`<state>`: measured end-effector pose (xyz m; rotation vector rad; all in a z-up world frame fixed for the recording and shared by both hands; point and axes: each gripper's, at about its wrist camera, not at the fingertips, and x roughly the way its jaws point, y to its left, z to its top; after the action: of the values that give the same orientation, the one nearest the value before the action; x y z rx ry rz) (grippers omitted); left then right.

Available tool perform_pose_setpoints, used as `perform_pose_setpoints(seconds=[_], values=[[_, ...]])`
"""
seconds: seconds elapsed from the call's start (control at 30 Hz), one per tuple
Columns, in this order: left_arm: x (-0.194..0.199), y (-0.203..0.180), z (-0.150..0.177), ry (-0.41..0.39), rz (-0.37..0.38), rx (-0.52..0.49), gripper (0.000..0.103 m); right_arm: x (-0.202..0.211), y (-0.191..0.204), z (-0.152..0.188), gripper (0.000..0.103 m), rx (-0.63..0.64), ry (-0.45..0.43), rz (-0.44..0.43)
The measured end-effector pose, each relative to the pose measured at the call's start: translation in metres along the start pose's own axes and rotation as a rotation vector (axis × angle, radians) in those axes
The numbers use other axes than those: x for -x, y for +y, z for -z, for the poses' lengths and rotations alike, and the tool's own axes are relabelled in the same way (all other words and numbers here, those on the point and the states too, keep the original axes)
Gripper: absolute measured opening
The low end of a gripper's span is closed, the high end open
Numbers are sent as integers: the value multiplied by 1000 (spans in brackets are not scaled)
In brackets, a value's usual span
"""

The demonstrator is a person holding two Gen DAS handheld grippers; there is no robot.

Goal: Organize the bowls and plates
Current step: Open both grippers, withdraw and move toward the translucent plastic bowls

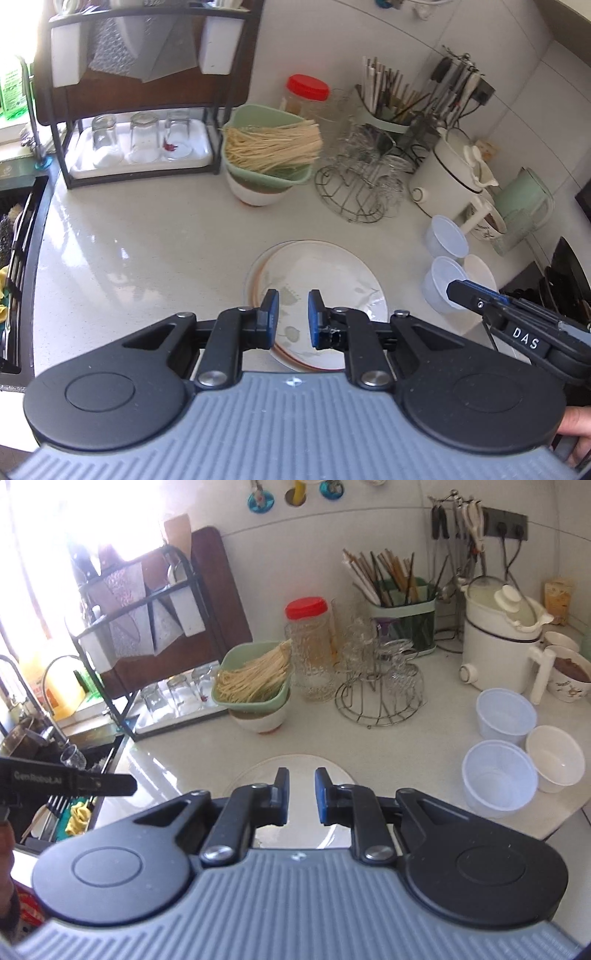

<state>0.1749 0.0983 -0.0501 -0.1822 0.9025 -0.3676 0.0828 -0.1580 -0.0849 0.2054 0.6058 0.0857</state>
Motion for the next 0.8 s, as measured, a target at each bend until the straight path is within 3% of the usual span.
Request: perform_pose_setpoints(seconds=[0.23, 0.5, 0.8], values=[[5, -27, 5, -12, 13, -30, 18, 18, -14, 2, 18, -21, -45, -1], [-16, -67, 11, -12, 44, -14, 18, 21, -55, -1, 18, -8, -51, 20], [-41, -127, -8, -30, 49, -69, 18, 22, -107, -15, 18, -17, -61, 57]])
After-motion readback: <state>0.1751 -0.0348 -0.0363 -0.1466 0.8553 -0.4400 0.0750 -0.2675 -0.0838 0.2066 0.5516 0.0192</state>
